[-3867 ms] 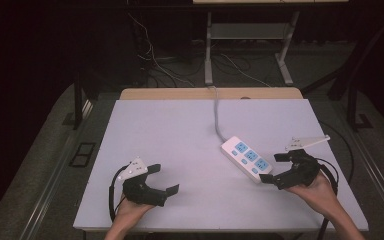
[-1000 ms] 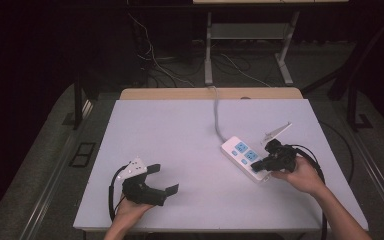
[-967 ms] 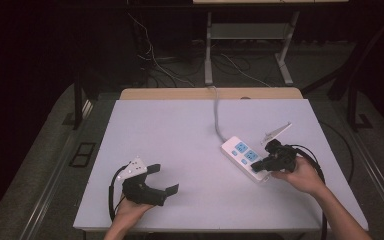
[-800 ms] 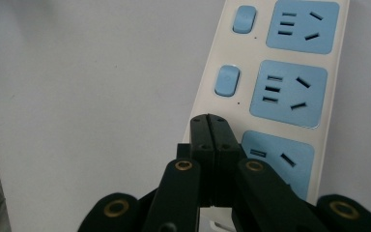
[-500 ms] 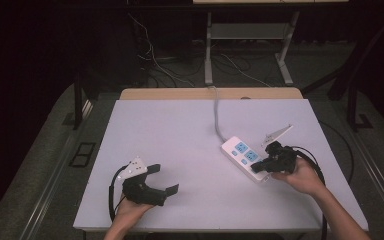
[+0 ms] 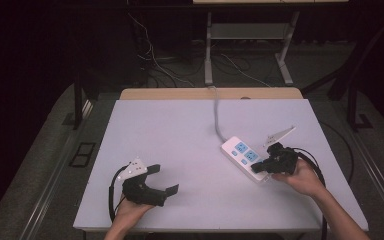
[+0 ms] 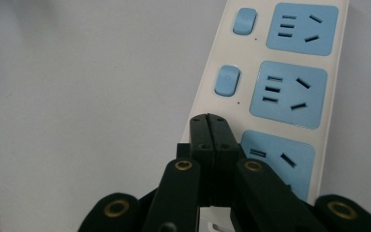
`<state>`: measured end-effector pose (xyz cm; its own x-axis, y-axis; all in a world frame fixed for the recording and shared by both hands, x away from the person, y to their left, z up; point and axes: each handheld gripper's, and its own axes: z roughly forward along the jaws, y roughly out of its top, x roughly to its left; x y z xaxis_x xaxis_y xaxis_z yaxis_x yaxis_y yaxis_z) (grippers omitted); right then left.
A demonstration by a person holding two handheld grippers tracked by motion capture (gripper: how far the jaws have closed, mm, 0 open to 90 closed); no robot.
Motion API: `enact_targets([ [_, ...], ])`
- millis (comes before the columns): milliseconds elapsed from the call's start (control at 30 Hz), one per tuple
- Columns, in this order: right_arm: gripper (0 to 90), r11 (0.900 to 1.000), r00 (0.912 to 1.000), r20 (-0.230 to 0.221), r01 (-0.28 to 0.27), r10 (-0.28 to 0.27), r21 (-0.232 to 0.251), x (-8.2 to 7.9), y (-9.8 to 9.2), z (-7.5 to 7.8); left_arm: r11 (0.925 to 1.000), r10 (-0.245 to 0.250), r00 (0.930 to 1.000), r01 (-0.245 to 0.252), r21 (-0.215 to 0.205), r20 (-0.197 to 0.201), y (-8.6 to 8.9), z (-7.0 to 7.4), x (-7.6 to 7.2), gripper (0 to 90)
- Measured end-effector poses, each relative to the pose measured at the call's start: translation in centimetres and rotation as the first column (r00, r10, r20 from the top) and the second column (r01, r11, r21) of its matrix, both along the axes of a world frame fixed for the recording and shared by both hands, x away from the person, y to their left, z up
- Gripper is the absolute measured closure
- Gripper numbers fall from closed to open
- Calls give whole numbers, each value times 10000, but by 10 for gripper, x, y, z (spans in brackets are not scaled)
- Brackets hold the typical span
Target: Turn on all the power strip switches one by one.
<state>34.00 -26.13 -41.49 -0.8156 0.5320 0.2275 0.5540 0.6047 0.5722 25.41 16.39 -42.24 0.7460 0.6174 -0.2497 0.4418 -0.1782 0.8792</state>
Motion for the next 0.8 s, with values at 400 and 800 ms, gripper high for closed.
enact_targets([
  [400, 900, 9999, 9999, -4, 147, -147, 12, -1, 0, 0, 10000, 42, 10000, -42, -49, -6, 1, 0, 1, 0],
  [800, 900, 9998, 9997, -159, 198, -198, 34, 1, 0, 1, 10000, 31, 10000, -31, -33, 72, 2, 1, 1, 0],
])
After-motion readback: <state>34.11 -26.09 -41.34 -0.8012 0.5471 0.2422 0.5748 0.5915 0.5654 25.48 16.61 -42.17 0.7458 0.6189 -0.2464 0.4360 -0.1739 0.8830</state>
